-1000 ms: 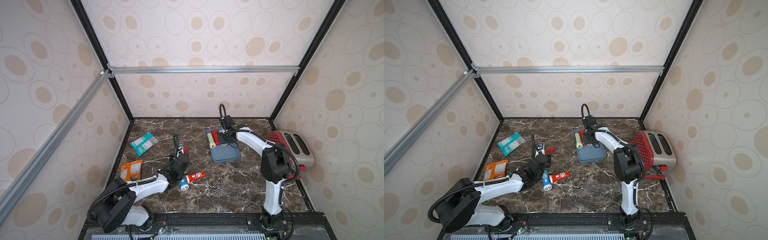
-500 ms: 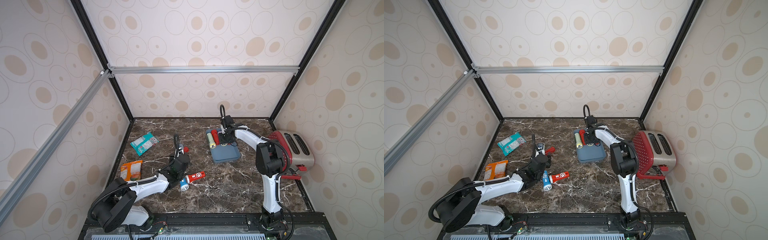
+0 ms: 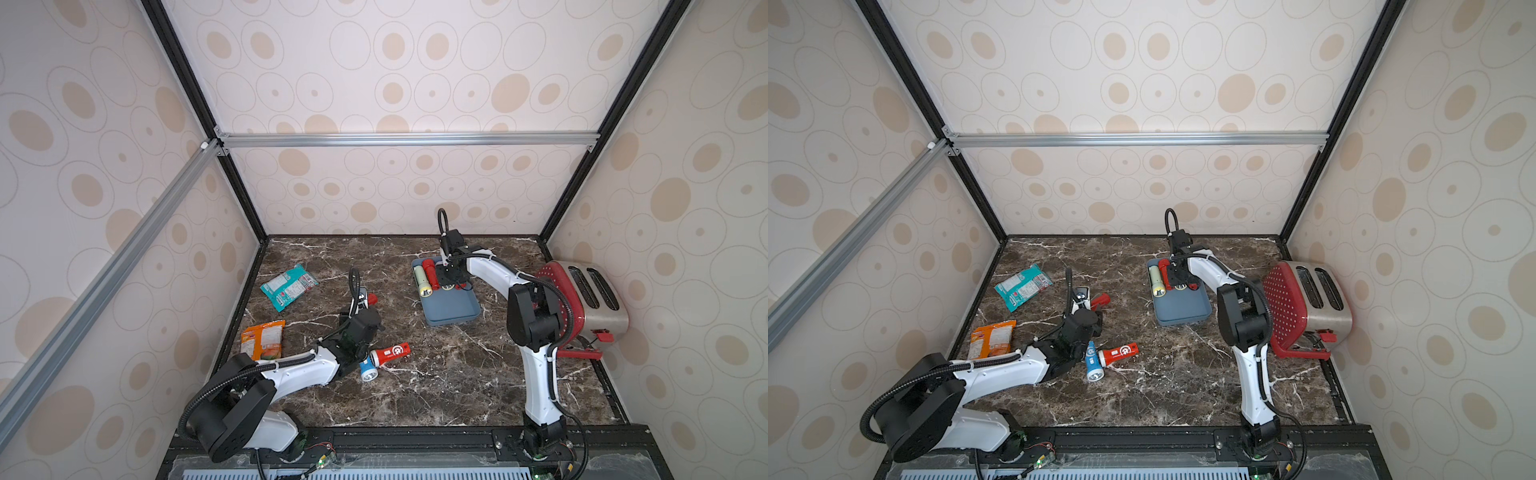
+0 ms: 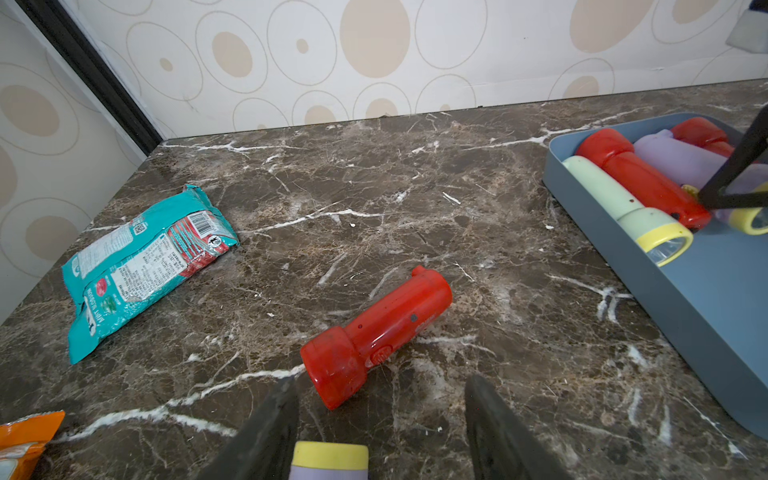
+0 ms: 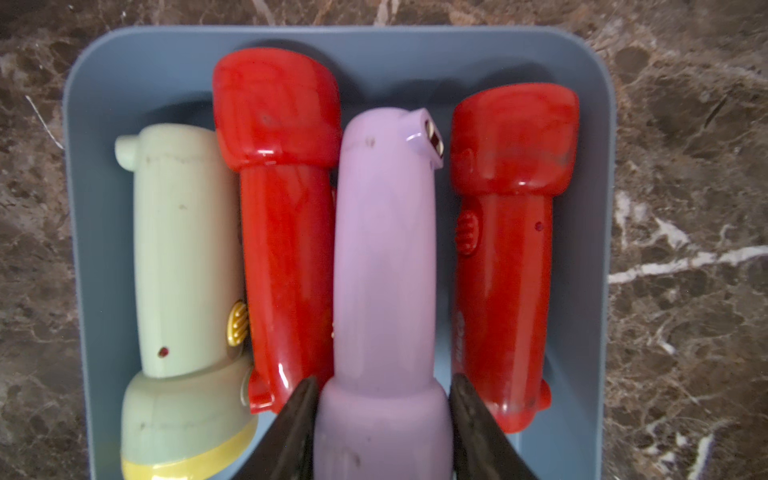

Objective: Put the flashlights into the storage boxes
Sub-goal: Place the flashlight at the storage box.

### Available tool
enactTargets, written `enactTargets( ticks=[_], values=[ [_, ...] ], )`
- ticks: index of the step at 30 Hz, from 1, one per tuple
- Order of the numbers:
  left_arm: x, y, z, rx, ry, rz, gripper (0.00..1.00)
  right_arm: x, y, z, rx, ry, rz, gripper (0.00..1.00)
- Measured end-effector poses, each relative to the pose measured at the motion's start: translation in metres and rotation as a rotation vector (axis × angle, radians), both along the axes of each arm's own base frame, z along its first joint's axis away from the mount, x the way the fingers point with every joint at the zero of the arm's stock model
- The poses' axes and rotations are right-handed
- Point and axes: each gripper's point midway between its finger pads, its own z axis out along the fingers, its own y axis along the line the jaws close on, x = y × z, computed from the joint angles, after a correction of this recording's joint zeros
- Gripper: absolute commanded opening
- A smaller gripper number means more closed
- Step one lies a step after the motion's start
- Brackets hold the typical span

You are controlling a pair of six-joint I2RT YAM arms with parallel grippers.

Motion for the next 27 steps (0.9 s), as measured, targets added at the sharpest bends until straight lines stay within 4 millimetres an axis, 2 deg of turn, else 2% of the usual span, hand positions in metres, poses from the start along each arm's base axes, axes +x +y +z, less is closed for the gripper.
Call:
enactTargets(
  ticks=[4, 9, 13, 17, 21, 27],
  values=[
    [0.0, 0.0, -0.001, 0.001, 0.002, 0.0, 0.64, -0.002, -0.003, 0.0, -0.017, 0.003, -0.01, 0.61],
    [0.0, 0.0, -0.001, 0.001, 0.002, -0.001, 0.63, -0.02, -0.007, 0.003, 0.0, 0.021, -0.023, 0.61],
    [0.0, 0.0, -0.001, 0.001, 0.002, -0.001, 0.63, -0.039, -0.009, 0.015, 0.046, 0.016, -0.044, 0.56],
    [0.0, -0.001, -0.001, -0.001, 0.003, -0.003, 0.63, -0.056, -0.008, 0.023, 0.101, 0.01, -0.061, 0.46],
    [0.0, -0.001, -0.001, -0.002, 0.004, -0.005, 0.64, -0.062, -0.007, 0.014, 0.123, 0.03, -0.066, 0.37],
    [0.0, -0.002, -0.001, -0.003, 0.005, -0.009, 0.63, -0.062, -0.004, 0.004, 0.127, 0.048, -0.058, 0.38]
  ],
)
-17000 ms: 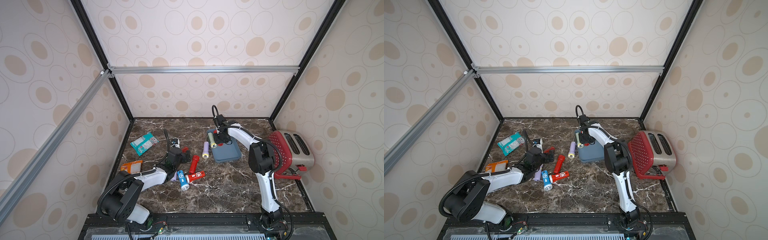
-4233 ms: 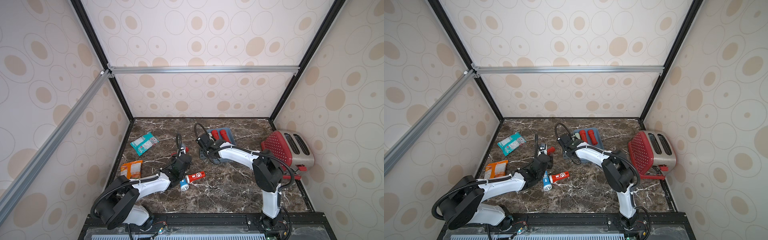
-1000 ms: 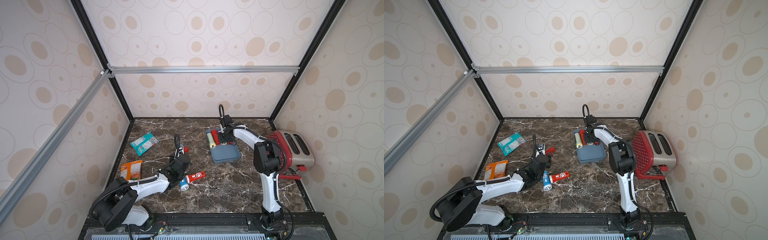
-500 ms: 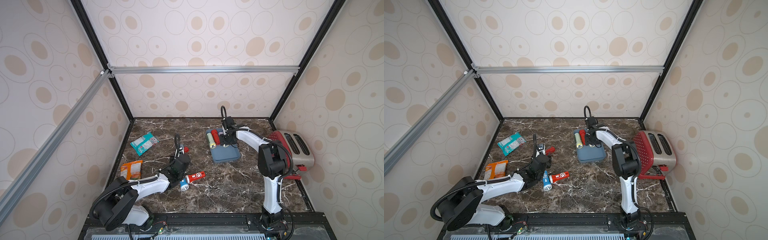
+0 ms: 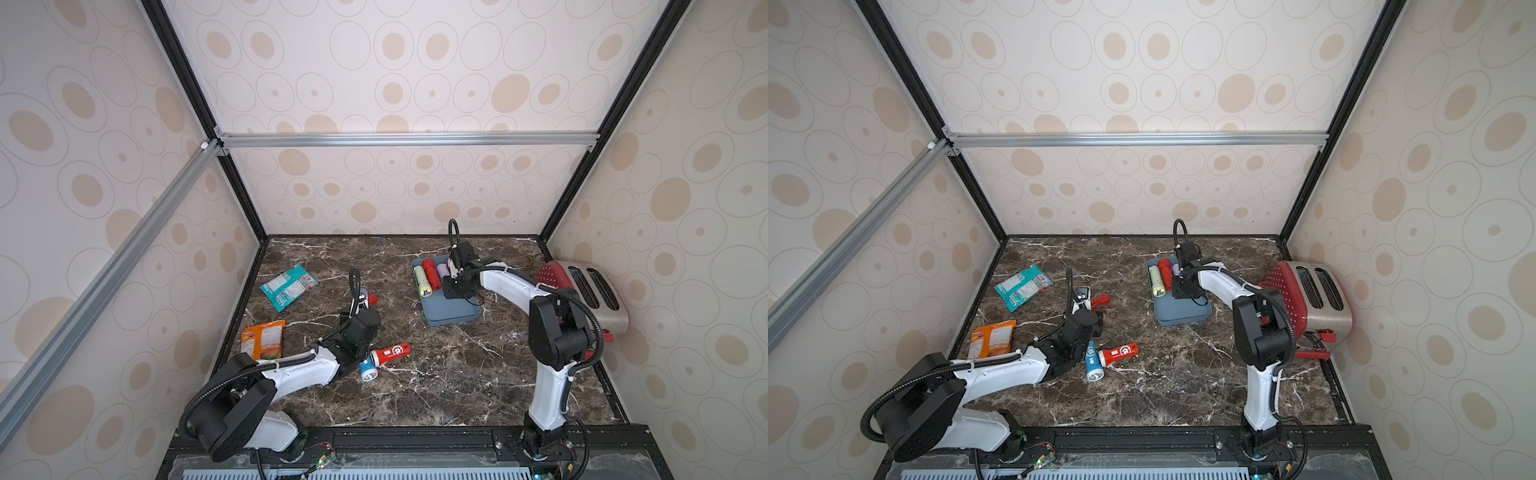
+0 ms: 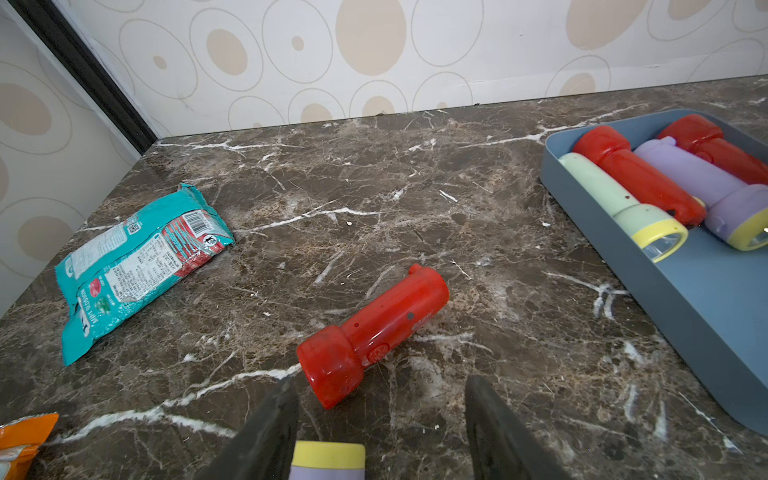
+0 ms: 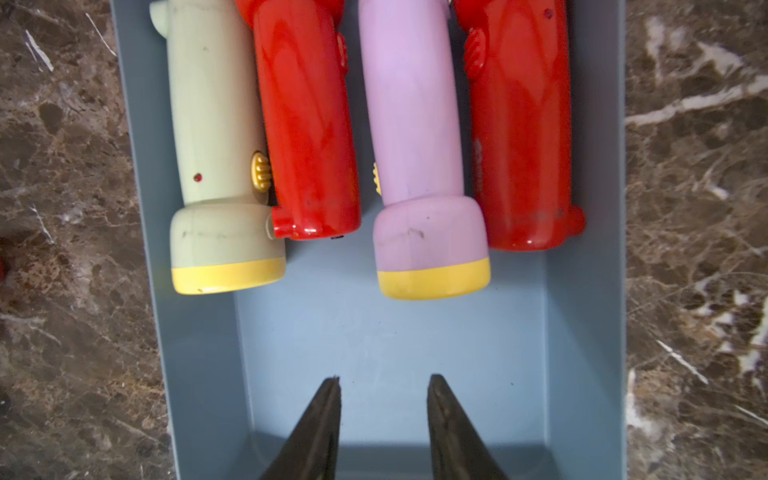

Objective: Put the flashlights into the storage boxes
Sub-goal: Place the flashlight at the storage box.

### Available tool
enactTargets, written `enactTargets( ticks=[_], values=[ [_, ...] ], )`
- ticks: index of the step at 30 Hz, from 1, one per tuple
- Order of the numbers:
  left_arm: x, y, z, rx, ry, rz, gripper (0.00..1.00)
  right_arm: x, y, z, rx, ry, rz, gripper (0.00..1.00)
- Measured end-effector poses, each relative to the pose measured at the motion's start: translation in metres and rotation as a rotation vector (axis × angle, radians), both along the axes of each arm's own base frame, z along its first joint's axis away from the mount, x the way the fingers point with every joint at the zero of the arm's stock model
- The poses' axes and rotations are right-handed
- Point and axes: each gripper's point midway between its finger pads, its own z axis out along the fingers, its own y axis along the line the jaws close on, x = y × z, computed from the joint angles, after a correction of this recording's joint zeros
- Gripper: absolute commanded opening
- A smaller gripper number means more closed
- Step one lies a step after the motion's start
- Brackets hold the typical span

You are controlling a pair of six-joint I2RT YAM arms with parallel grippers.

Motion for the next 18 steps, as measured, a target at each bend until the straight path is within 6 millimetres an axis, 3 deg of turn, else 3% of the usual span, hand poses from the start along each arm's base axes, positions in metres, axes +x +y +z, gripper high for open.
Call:
enactTargets(
  ticks=[9, 18],
  values=[
    [0.0, 0.0, 0.0, 0.0, 0.0, 0.0, 0.64, 0.025, 0.002, -0.022, -0.032, 0.014, 0.023, 0.4],
    [0.0, 0.0, 0.001, -0.001, -0.002, 0.001, 0.64, 0.052, 0.009, -0.01, -0.042, -0.023, 0.043, 0.4]
  ],
)
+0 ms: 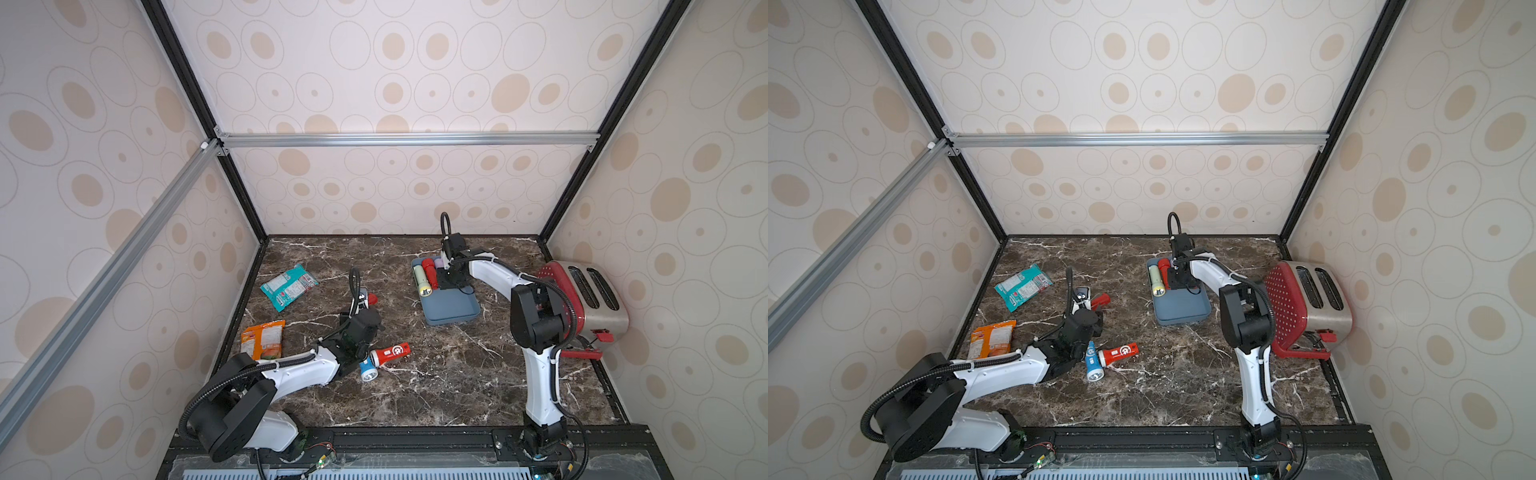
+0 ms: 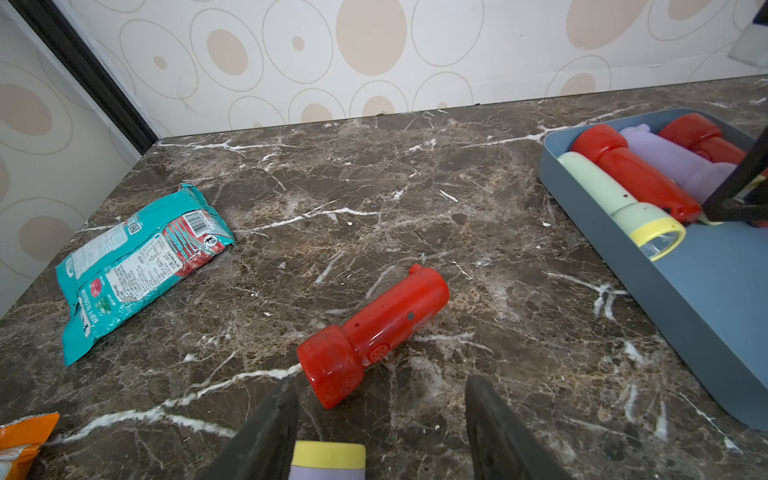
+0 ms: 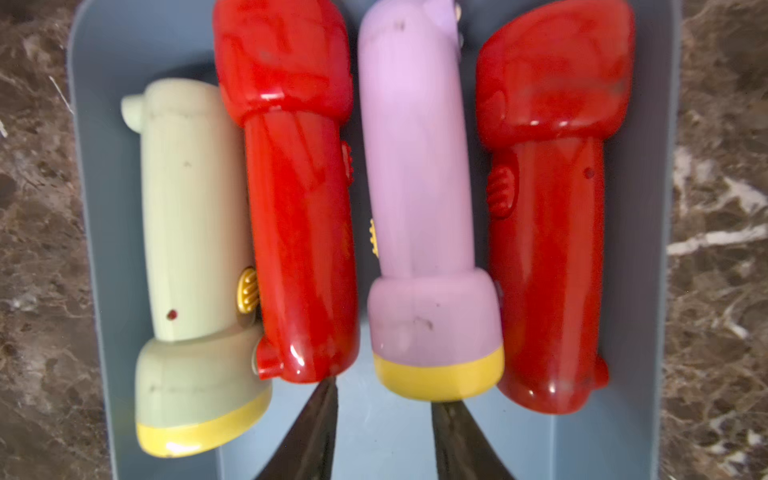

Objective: Put the flashlights into the storage boxes
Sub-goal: Place the flashlight at the storage box, then pick up the flashlight from the center of the board.

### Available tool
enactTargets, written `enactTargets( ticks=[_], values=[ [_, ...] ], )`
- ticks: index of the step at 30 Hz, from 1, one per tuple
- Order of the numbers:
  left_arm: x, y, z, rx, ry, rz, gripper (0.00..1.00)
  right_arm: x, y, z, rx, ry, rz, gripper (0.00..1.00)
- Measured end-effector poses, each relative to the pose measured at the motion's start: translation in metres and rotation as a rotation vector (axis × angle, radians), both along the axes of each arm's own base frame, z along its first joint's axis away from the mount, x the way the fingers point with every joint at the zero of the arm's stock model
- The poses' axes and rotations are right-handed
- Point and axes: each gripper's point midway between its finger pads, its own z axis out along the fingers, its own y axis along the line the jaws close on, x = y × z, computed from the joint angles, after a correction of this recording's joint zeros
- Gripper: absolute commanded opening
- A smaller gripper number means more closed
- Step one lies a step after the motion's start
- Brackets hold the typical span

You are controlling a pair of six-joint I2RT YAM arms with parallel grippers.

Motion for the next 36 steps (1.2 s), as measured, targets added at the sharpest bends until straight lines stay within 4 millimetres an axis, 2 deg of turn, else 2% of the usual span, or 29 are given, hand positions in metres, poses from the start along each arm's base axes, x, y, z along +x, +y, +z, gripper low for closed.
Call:
enactTargets(
  ticks=[5, 8, 10, 12, 18, 21, 28, 31, 36],
  values=[
    [0.0, 0.0, 0.005, -0.009, -0.01, 0.0, 0.63, 0.0, 0.0, 0.0, -0.002, 0.003, 0.002, 0.4],
    [0.0, 0.0, 0.005, -0.011, -0.012, 0.0, 0.62, -0.008, -0.002, -0.005, -0.003, 0.015, 0.003, 0.4],
    [-0.001, 0.001, 0.007, -0.017, -0.019, 0.0, 0.62, -0.023, -0.008, -0.006, -0.01, 0.034, 0.003, 0.4],
    [-0.004, 0.004, 0.011, -0.031, -0.034, 0.0, 0.62, -0.047, -0.017, 0.002, -0.015, 0.05, 0.003, 0.41],
    [-0.018, 0.013, 0.02, -0.089, -0.098, -0.02, 0.65, -0.122, -0.041, 0.06, 0.034, -0.042, 0.006, 0.42],
    [-0.019, 0.011, 0.02, -0.102, -0.089, -0.033, 0.65, -0.151, -0.054, 0.07, 0.049, -0.098, -0.009, 0.43],
    [-0.017, -0.008, 0.024, -0.184, 0.022, -0.06, 0.65, -0.216, -0.085, 0.038, 0.082, -0.16, -0.103, 0.45],
    [-0.024, -0.02, 0.008, -0.201, 0.116, -0.114, 0.65, -0.229, -0.09, 0.027, 0.106, -0.195, -0.126, 0.45],
    [-0.04, -0.04, -0.031, -0.182, 0.305, -0.218, 0.65, -0.236, -0.095, 0.012, 0.126, -0.228, -0.157, 0.46]
  ],
)
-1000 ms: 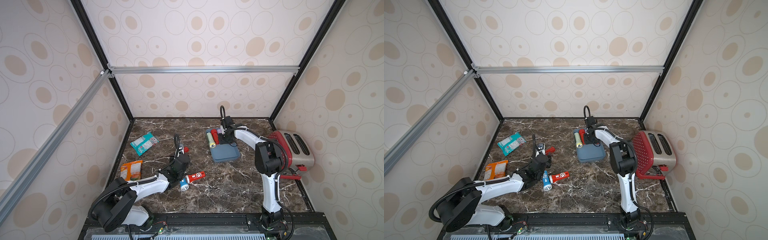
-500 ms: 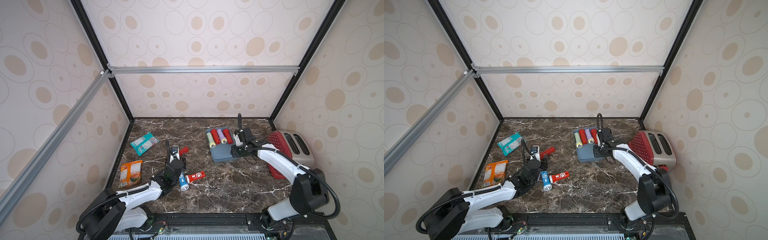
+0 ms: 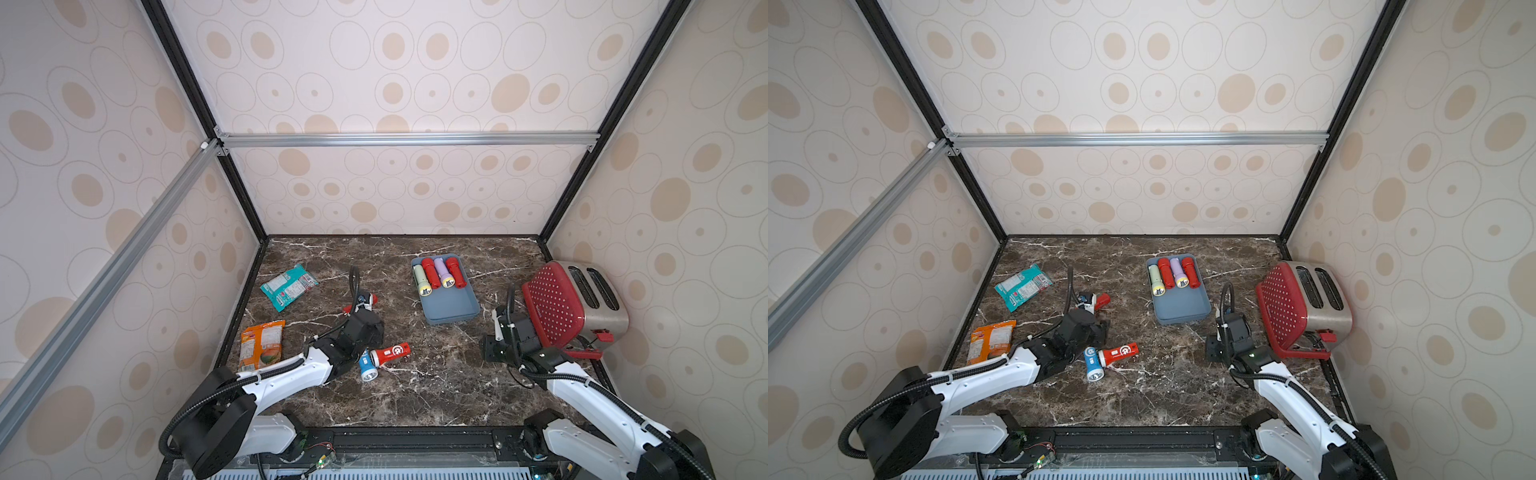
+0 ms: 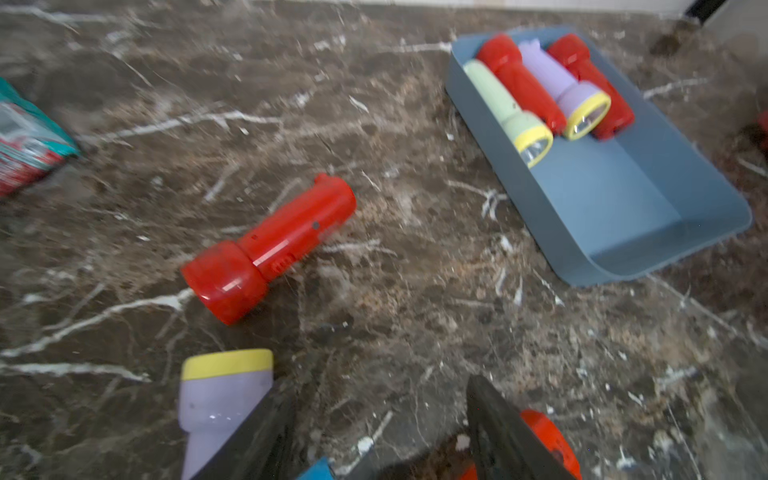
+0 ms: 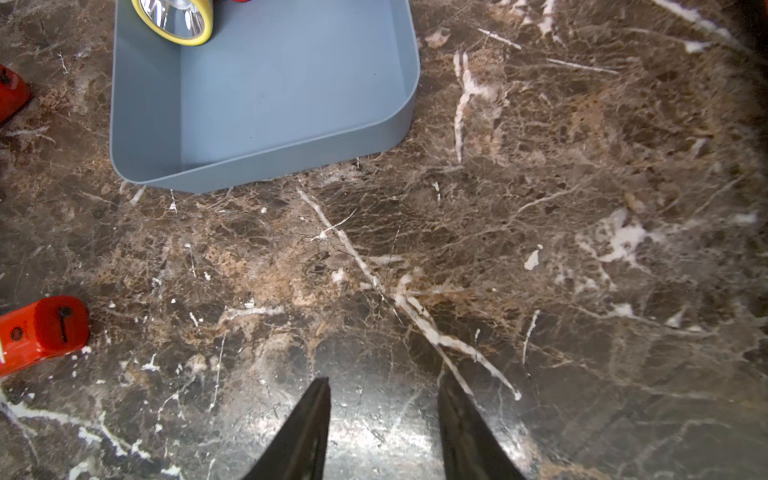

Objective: Put the flashlights into the storage boxes
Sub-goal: Pick up the flashlight from the center of the board.

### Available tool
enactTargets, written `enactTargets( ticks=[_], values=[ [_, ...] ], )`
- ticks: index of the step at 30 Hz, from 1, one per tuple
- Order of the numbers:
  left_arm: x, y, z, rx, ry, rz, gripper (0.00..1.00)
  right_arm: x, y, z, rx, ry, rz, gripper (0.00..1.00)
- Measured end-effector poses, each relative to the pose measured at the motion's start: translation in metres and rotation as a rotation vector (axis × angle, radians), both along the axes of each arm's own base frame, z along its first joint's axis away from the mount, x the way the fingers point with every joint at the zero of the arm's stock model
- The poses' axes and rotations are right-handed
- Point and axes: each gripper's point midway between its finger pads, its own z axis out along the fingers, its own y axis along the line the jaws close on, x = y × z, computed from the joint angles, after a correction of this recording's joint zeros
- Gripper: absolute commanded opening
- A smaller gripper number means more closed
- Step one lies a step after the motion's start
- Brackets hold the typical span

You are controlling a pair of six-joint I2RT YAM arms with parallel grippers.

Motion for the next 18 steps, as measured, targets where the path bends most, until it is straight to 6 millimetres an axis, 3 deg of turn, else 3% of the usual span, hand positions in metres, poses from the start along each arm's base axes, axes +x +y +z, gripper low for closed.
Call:
enactTargets(
  ticks=[3, 7, 12, 18],
  values=[
    [-0.01, -0.015, -0.021, 0.015, 0.094, -0.069, 0.68, 0.002, -0.001, 0.0, 0.003, -0.02, -0.015, 0.46],
    [-0.027, -0.034, -0.037, 0.025, 0.166, -0.158, 0.99, 0.009, 0.002, 0.005, 0.017, -0.054, -0.018, 0.48],
    [-0.04, -0.046, -0.04, 0.036, 0.194, -0.232, 0.99, 0.012, 0.002, 0.006, 0.02, -0.061, -0.018, 0.5],
    [-0.045, -0.044, -0.038, 0.068, 0.197, -0.269, 0.99, 0.013, 0.003, 0.011, 0.028, -0.083, -0.017, 0.52]
  ],
)
